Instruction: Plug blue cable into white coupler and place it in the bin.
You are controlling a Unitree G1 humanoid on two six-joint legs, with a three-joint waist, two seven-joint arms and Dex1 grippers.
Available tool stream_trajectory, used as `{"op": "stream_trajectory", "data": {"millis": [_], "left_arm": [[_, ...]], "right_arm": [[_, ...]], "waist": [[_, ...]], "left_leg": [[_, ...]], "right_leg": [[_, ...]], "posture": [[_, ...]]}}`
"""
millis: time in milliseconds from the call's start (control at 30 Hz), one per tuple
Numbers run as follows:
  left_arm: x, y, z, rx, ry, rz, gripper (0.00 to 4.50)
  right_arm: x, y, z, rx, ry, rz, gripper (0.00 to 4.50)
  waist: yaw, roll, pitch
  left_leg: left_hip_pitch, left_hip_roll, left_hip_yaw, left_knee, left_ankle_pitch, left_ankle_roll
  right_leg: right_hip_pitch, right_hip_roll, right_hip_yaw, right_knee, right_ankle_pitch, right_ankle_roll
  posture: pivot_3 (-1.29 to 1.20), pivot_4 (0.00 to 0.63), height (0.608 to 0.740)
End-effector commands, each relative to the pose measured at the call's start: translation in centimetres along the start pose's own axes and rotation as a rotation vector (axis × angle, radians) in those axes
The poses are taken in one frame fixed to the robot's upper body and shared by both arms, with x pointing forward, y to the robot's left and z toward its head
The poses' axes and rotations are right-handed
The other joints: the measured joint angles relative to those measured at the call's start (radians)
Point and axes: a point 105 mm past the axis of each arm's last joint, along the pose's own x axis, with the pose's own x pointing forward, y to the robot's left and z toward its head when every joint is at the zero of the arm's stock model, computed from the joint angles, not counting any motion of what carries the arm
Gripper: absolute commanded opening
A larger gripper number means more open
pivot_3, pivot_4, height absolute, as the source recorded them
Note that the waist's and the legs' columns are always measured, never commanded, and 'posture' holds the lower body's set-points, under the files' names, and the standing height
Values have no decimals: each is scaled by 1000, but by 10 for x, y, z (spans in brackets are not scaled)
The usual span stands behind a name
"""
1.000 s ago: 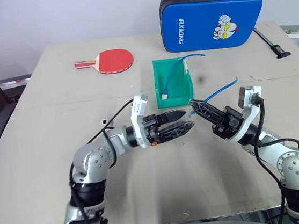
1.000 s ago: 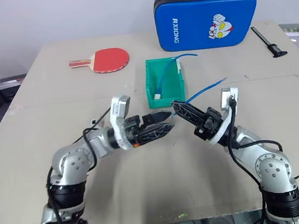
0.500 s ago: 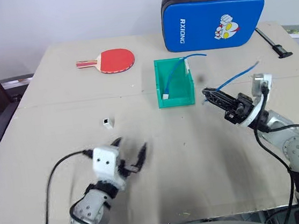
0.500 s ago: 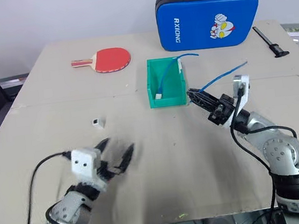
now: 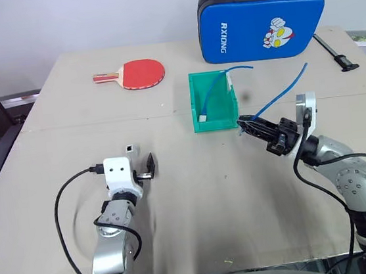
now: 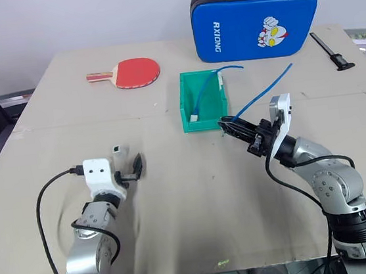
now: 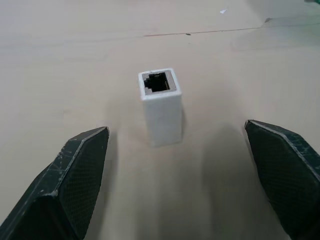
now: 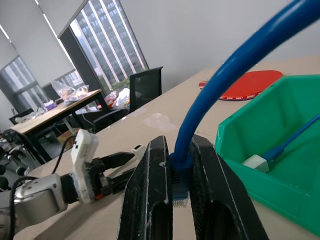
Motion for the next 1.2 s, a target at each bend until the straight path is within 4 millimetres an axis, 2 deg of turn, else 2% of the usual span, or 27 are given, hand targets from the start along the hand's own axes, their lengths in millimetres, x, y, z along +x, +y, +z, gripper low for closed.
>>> {"op": "stream_trajectory", "data": {"millis": [33, 67, 167, 400, 433, 533, 667, 733, 900, 1033, 1200], "left_arm": [[3, 8, -6, 5, 48, 7, 4451], [4, 9, -5, 17, 51, 8, 4451], [8, 13, -4, 26, 50, 20, 3713], [14, 10, -4, 36, 34, 2, 461], [14, 9, -4, 37, 25, -5, 284], [15, -5, 3, 36, -38, -84, 299], [15, -44, 21, 29, -122, -283, 299], [18, -66, 33, 47, -173, -351, 299], [23, -97, 51, 76, -262, -420, 299], [24, -118, 58, 89, -290, -473, 299], [22, -126, 64, 106, -314, -497, 299]], "right_arm": [[1, 8, 11, -52, -40, 16, 0], [1, 8, 10, -53, -41, 12, 0], [1, 7, 10, -56, -44, 2, 0], [1, 7, 8, -56, -44, -5, 0], [1, 7, 8, -56, -44, -5, 0], [3, 10, 8, -74, -38, 7, 0], [19, 20, 8, -179, -18, 48, 0], [34, 24, 3, -285, 6, 58, 0], [68, 24, 2, -473, -67, 24, 0], [92, 24, -4, -545, -75, 11, 0], [105, 20, -6, -601, -91, -10, 0]], "waist": [[0, 0, 0], [0, 0, 0], [-1, 0, 0], [0, 0, 0], [0, 1, 0], [1, 1, 0], [0, 1, 0], [-1, 0, 0], [-3, 0, 0], [-4, 0, 0], [-2, 0, 0]], "left_leg": [[0, 0, 0, 0, 0, 0], [1, 0, 0, 0, 0, 0], [2, 0, 0, 0, 0, 0], [3, 0, 0, 0, 0, 0], [3, 0, 0, 0, 0, 0], [3, 0, 0, 0, 0, 0], [2, 0, 1, 0, 0, 0], [1, -1, 1, 0, 0, 0], [1, -1, 0, 1, 1, -1], [1, -1, 1, 1, 1, -2], [0, -1, 1, 1, 3, -6]], "right_leg": [[0, 0, 0, 1, 0, 0], [0, 0, 0, 1, 0, 0], [0, 1, 1, 2, 0, 0], [0, 1, 2, 3, 0, 0], [0, 1, 2, 3, 0, 0], [0, 1, 2, 3, 0, 0], [0, 0, 2, 2, 0, 0], [0, 0, 2, 2, 0, 0], [0, 1, 1, 2, 0, 0], [0, 1, 2, 2, 0, 0], [0, 1, 1, 1, 0, 0]], "posture": [[0, 150, 728], [0, 150, 728], [0, 150, 728], [0, 150, 728], [0, 150, 728], [0, 150, 728], [0, 150, 728], [0, 150, 728], [0, 150, 728], [0, 150, 728], [0, 150, 728]]}}
